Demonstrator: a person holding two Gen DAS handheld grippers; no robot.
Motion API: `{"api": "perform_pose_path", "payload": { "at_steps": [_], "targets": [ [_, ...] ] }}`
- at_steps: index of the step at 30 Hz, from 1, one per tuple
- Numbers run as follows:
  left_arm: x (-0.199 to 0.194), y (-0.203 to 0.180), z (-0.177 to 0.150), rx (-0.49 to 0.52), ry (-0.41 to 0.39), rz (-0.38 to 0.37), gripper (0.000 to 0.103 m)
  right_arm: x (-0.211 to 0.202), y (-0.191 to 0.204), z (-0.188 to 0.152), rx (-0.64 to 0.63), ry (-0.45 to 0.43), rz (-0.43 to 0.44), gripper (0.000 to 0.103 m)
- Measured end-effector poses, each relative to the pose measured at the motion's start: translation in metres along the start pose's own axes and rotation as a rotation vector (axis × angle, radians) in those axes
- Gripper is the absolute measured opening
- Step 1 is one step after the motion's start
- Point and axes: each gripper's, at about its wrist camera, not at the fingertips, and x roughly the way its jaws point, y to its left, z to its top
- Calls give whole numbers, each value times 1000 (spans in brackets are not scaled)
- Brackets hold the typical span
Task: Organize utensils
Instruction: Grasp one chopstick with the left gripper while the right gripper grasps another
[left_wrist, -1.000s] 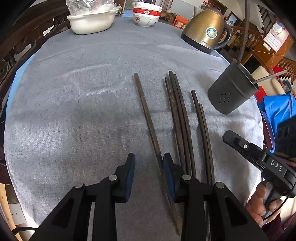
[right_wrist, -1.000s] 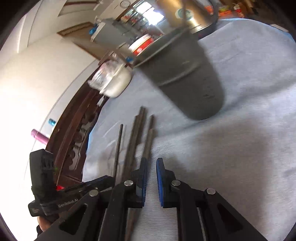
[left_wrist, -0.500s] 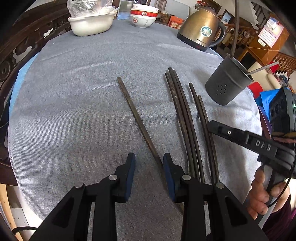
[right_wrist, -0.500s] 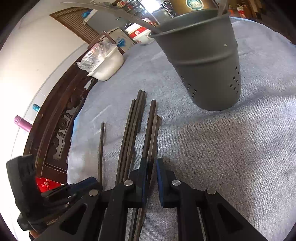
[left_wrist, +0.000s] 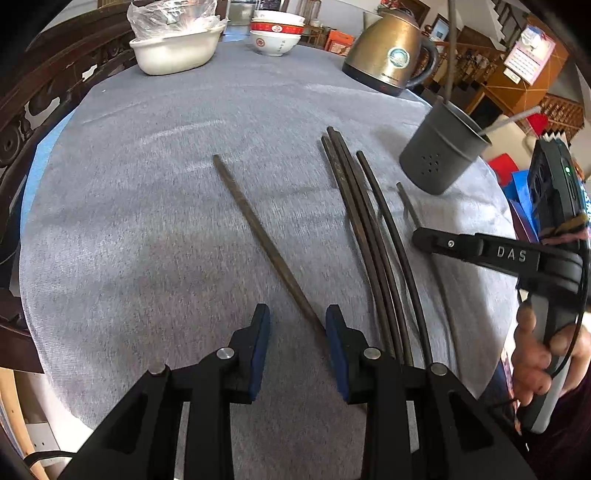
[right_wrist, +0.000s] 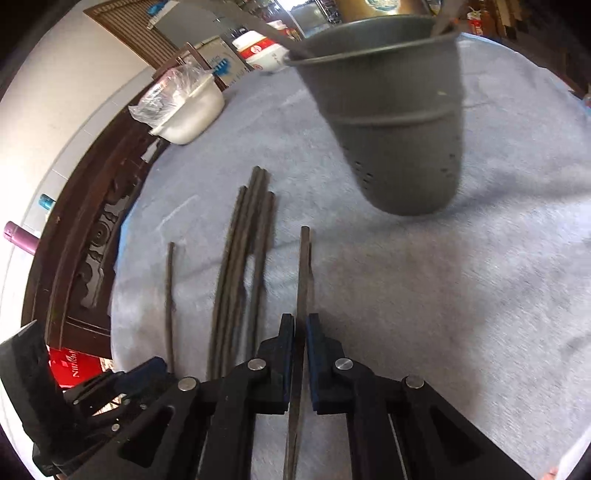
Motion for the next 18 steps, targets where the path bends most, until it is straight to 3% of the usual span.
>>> {"api": "perform_pose_path", "payload": {
  "at_steps": [4, 12, 18],
  "targets": [
    [-1, 14, 13, -68, 44, -45, 33, 2, 2, 4, 4, 40, -28, 8],
    [0, 51, 64, -216, 33, -2, 36, 12, 6, 25, 50, 63, -60, 12],
    [24, 59, 95, -269, 81, 31, 36, 16, 14, 33, -5, 59, -97, 10]
  ]
}}
